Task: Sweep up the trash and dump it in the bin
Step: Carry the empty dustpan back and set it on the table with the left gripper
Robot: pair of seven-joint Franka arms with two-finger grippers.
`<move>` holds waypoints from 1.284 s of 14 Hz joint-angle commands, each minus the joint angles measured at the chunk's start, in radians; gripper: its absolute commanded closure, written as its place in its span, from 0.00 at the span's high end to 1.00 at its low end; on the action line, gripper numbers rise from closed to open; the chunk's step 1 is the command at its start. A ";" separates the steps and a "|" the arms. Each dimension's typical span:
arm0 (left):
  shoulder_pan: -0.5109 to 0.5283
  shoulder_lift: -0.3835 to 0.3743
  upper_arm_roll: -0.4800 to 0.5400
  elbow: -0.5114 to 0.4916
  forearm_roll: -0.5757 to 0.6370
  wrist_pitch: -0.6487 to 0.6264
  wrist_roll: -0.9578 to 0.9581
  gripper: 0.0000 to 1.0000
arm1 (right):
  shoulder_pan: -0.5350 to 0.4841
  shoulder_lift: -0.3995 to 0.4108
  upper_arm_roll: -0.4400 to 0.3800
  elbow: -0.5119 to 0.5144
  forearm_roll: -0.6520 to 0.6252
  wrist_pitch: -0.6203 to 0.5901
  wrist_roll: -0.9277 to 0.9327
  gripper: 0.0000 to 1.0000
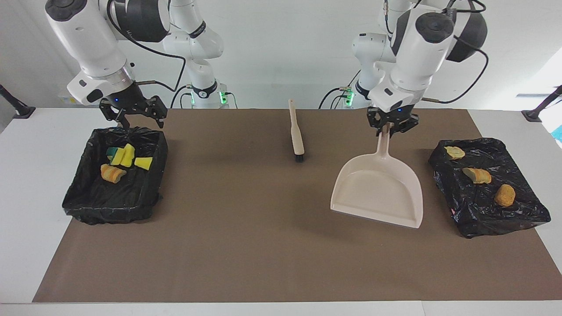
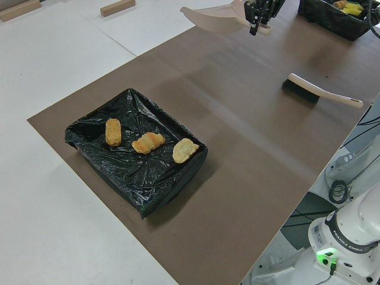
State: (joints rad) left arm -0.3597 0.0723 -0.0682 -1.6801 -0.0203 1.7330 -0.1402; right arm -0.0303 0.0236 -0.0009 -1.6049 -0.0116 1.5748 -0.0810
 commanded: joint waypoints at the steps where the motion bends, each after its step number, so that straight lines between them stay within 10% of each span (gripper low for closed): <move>1: -0.111 0.064 0.022 -0.046 -0.052 0.143 -0.187 0.00 | -0.003 -0.004 0.002 -0.001 0.013 0.014 0.014 1.00; 6: -0.254 0.179 0.021 -0.113 -0.061 0.385 -0.348 0.00 | 0.004 -0.004 0.007 -0.001 0.016 0.014 0.014 1.00; 17: -0.323 0.231 0.021 -0.214 -0.067 0.461 -0.349 0.00 | 0.003 -0.004 0.007 -0.001 0.016 0.014 0.014 1.00; 18: -0.320 0.228 0.021 -0.214 -0.067 0.456 -0.349 0.17 | 0.003 -0.004 0.007 -0.001 0.016 0.014 0.014 1.00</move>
State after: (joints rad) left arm -0.6623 0.3087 -0.0661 -1.8794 -0.0711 2.1853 -0.4899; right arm -0.0237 0.0236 0.0041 -1.6049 -0.0111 1.5748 -0.0810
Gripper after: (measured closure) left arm 0.683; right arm 0.000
